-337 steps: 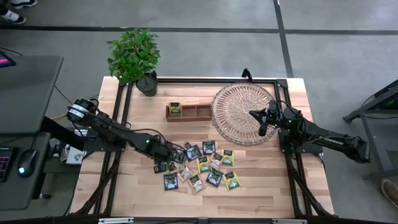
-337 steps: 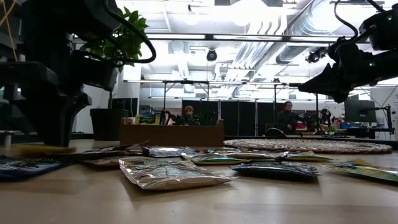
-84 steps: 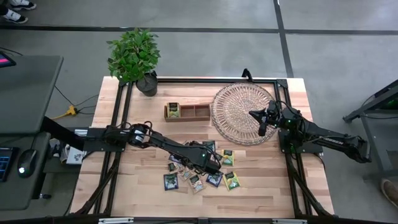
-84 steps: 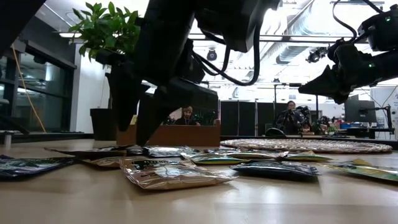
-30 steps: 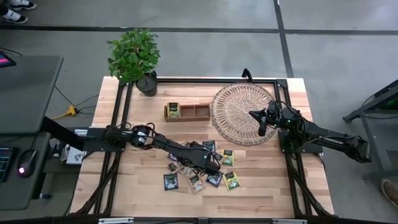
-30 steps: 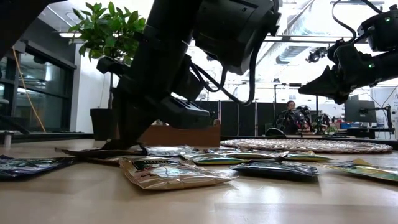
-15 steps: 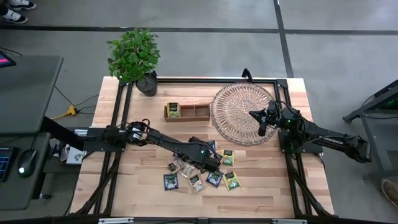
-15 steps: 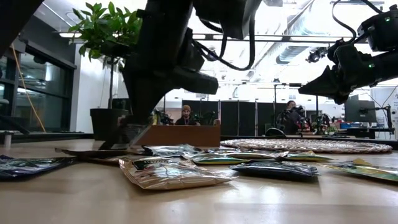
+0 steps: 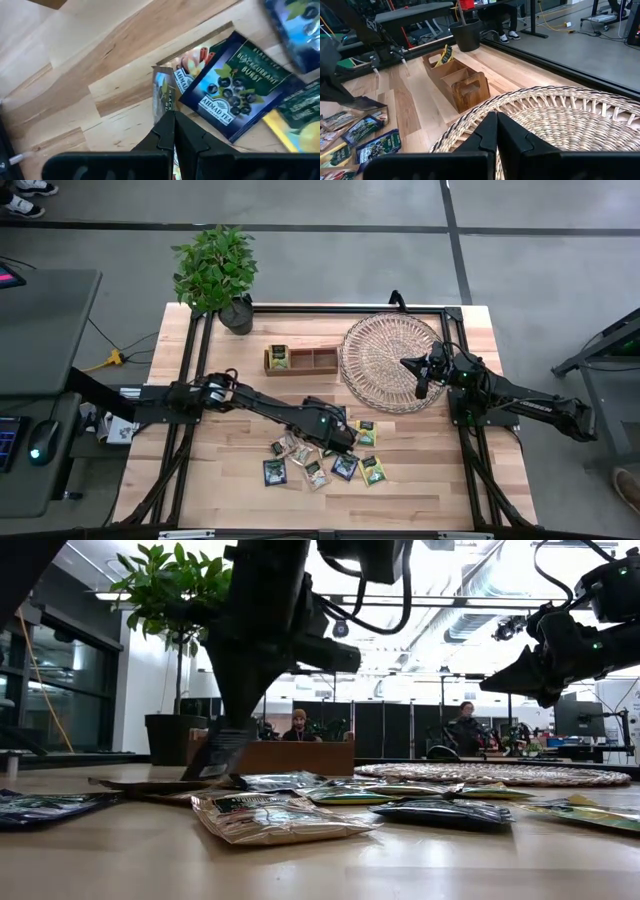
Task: Pick & Place Tea
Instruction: Put the blue tea bag into the right section of the wooden organizer
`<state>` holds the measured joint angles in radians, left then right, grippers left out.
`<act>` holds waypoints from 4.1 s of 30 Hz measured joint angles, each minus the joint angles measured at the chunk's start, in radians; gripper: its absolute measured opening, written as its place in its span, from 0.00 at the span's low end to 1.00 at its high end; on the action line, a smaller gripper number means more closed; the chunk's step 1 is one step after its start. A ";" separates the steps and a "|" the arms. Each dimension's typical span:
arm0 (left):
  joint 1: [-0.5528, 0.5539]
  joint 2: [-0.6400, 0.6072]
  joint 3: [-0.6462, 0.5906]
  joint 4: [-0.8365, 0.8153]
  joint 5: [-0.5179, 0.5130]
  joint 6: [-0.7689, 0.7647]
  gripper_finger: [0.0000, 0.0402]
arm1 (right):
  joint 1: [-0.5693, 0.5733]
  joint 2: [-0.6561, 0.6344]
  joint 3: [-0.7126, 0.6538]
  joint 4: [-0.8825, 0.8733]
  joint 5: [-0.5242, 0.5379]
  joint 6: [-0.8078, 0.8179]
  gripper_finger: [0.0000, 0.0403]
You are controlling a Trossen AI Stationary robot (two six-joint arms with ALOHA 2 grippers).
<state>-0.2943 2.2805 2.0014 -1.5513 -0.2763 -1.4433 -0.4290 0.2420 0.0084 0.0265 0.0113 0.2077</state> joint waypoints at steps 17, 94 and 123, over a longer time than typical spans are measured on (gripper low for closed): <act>0.027 -0.003 0.000 0.010 0.020 -0.021 0.00 | 0.000 0.000 0.000 0.000 0.000 0.000 0.01; 0.444 -0.098 0.095 0.764 0.127 -0.084 0.00 | 0.509 0.739 0.153 0.497 0.399 -0.174 0.14; 0.458 -0.098 0.101 0.887 0.127 -0.058 0.00 | 0.438 0.834 0.351 0.264 0.577 -0.459 0.63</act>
<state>0.1638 2.1826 2.1029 -0.6638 -0.1489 -1.5012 0.0095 1.0756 0.3595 0.2903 0.5887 -0.2515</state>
